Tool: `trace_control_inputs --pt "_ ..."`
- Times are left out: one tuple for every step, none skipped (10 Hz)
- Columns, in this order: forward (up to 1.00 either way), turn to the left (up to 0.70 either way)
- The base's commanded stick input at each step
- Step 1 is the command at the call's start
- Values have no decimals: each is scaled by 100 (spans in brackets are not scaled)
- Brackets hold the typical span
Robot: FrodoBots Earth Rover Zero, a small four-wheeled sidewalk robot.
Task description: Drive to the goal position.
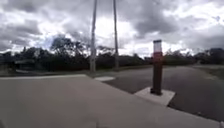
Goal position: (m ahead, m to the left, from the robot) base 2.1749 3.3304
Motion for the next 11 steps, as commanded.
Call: trace_control_inputs --pt "-68 34" --pt "-68 34" --pt "-69 34" --pt "-69 35" --pt "-69 35" --pt "-69 35" --pt "-69 34" --pt "-69 34" --pt "-69 34" --pt "-69 34" --pt "-69 34"
